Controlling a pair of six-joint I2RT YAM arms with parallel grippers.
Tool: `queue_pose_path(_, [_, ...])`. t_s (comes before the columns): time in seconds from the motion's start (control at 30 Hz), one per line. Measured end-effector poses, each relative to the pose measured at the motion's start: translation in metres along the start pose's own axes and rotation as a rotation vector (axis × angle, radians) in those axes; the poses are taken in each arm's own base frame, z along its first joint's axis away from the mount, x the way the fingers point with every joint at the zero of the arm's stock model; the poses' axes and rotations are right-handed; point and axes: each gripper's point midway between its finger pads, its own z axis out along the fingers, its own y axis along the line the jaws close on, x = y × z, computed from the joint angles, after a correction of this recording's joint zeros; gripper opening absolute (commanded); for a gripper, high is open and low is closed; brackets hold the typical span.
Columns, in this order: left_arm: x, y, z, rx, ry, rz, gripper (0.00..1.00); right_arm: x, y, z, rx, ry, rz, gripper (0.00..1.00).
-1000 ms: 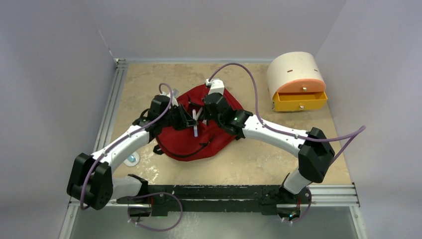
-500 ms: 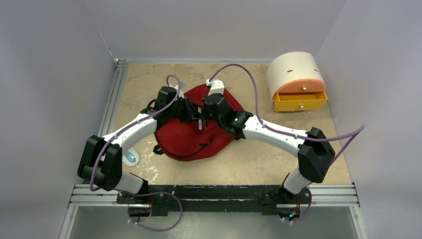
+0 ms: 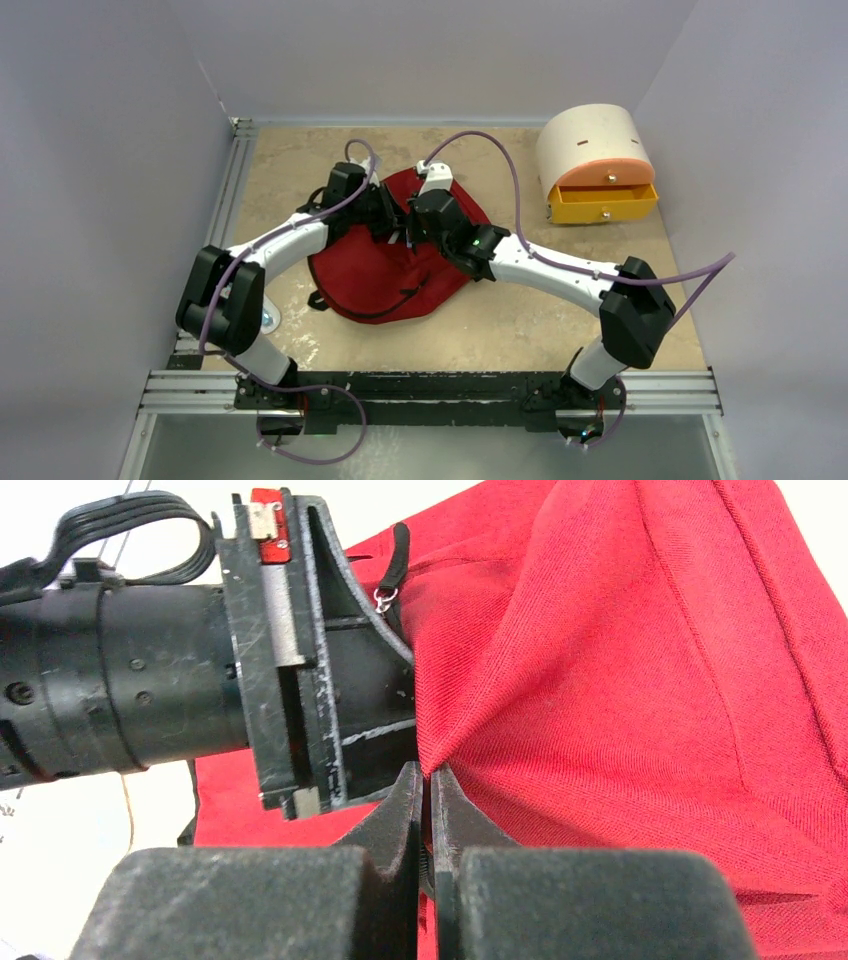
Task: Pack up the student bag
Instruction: Place the stationery in the student bag.
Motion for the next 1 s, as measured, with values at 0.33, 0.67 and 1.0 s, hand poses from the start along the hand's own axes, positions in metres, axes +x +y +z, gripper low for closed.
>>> queue_pose_path(0.33, [-0.008,0.002,0.021,0.005,0.008,-0.004,0.0,0.003,-0.001,0.002,-0.007,0.003,0.02,0.0])
queue_pose_path(0.67, [-0.007,0.001,0.023,0.023,0.021,-0.021,0.2,0.006,-0.001,0.002,-0.011,0.008,0.027,0.0])
queue_pose_path(1.0, [-0.008,0.01,0.022,-0.003,0.026,-0.038,0.42,0.007,-0.002,0.003,-0.009,0.009,0.036,0.0])
